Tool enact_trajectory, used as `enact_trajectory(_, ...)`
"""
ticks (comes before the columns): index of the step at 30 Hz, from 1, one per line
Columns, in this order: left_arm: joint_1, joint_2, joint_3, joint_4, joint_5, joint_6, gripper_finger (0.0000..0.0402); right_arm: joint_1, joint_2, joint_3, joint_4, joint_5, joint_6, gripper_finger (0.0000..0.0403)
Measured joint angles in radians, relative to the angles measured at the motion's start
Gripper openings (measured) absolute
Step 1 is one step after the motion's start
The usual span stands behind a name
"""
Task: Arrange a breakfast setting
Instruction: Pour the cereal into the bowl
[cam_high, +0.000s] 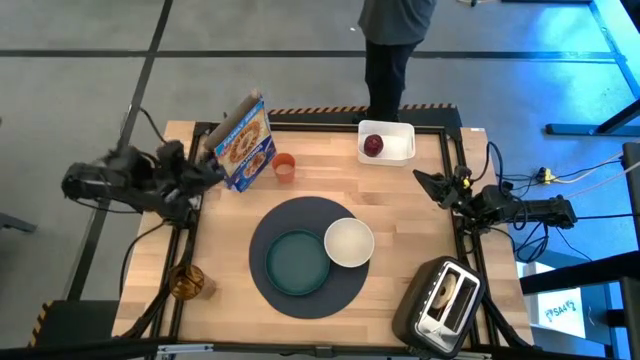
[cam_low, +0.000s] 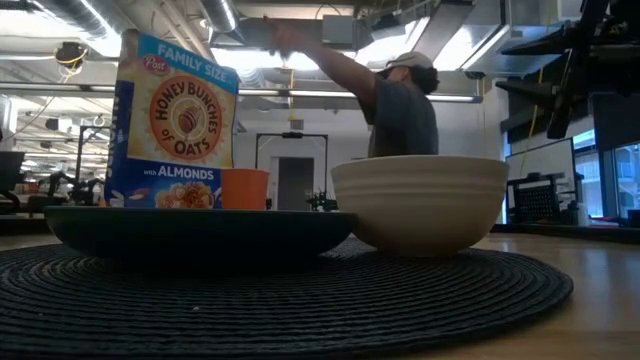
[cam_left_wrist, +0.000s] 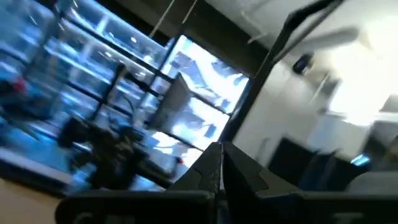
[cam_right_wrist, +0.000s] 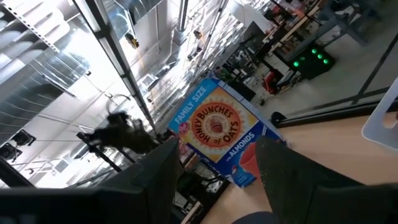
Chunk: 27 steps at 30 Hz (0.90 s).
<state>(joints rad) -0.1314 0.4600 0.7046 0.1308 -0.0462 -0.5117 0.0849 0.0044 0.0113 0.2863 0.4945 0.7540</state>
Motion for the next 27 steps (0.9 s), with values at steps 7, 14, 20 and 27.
enact_trajectory(7, 0.000, 0.141, 0.340, -0.516, -0.200, 0.284, 0.0038, 0.000, 0.000, 0.000, 0.000, -0.001, 0.000, 0.0202)
enact_trajectory(14, 0.000, 0.209, 0.533, -0.944, -0.359, 0.250, 0.0140, 0.000, 0.000, 0.000, -0.007, 0.002, 0.000, 0.0202)
enact_trajectory(20, 0.000, 0.229, 0.578, -1.271, -0.408, 0.065, 0.0222, 0.000, 0.000, 0.000, -0.032, 0.033, 0.000, 0.0202)
enact_trajectory(27, 0.000, 0.254, 0.578, -1.529, -0.407, -0.145, 0.0294, 0.000, 0.000, 0.000, -0.052, 0.063, 0.001, 0.0202)
